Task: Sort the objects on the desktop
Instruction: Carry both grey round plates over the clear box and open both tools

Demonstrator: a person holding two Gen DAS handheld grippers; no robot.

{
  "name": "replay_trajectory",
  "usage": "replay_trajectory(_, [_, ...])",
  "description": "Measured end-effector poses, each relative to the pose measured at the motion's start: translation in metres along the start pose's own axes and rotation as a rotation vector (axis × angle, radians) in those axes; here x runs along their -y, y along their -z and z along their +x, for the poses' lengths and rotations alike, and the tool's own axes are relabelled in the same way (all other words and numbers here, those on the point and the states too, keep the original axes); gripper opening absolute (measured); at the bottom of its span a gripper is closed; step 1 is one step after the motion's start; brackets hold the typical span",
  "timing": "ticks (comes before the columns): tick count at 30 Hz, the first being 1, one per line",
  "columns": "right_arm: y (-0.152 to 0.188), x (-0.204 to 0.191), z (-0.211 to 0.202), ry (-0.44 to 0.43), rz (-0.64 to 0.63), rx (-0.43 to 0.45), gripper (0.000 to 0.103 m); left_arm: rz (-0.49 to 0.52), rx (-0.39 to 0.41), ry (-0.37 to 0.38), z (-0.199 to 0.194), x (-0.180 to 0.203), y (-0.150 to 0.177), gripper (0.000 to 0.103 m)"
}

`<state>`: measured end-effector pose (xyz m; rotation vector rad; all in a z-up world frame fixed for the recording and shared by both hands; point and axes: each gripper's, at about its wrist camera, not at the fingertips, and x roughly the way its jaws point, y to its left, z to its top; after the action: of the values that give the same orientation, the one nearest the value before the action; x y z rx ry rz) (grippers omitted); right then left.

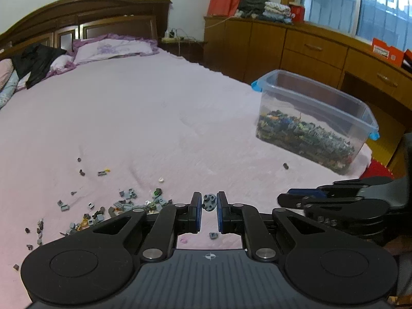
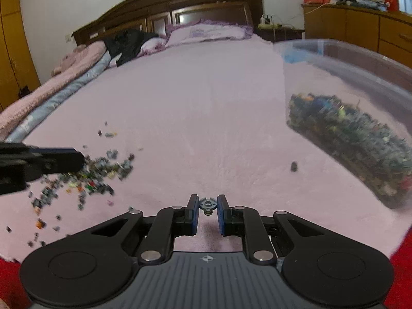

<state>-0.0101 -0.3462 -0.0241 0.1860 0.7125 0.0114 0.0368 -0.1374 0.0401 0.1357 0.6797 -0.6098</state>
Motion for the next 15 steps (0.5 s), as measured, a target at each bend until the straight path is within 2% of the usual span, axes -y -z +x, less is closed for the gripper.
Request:
replay_trajectory(8, [-0.021, 0.002, -0.050, 0.013, 0.009, 0.084, 0.016, 0.036, 0.040, 0.044, -0.002, 0.014, -0.020, 0.013])
replay_trajectory(15, [-0.041, 0.013, -0.086, 0.053, 0.025, 0.154, 0.016, 0.129, 0.097, 0.118, 0.005, 0.047, -0.058, 0.014])
